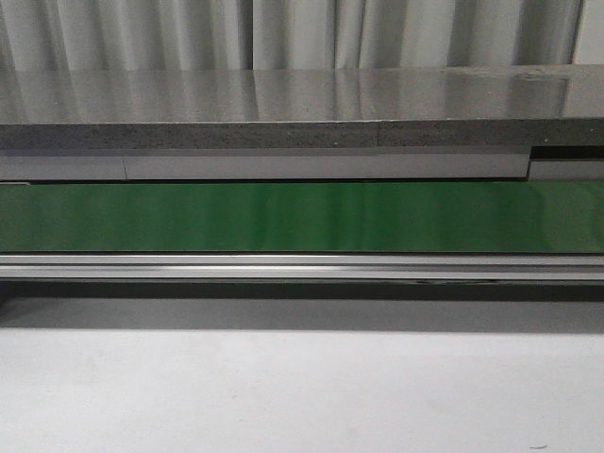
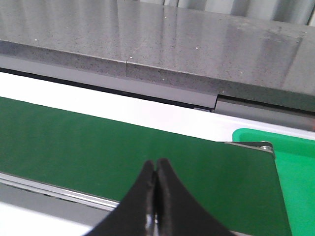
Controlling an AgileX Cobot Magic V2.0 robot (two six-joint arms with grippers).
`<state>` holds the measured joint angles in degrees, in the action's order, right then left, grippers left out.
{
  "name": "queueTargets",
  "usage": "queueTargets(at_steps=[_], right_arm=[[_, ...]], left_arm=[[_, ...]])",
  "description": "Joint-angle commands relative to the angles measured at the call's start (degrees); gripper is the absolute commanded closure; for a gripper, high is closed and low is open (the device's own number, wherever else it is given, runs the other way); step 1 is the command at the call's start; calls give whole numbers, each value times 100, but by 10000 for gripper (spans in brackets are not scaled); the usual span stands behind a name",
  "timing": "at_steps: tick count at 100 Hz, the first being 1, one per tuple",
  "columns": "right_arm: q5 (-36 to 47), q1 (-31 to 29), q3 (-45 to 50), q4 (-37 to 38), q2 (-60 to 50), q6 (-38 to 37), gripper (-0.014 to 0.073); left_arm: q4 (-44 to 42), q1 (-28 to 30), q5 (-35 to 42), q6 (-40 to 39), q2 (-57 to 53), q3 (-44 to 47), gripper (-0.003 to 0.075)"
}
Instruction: Move button from right to left
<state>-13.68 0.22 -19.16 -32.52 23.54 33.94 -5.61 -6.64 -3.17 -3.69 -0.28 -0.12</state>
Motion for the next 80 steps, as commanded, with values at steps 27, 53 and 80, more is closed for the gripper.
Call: queueTargets(at_steps=[27, 53, 80], right_arm=[[359, 11, -155, -88, 9, 57, 661], [359, 11, -155, -88, 9, 57, 661], [359, 11, -155, -88, 9, 57, 661]], left_arm=[[115, 4, 490, -55, -203, 236, 715], [115, 4, 490, -55, -203, 236, 715], [115, 4, 490, -55, -203, 236, 715]])
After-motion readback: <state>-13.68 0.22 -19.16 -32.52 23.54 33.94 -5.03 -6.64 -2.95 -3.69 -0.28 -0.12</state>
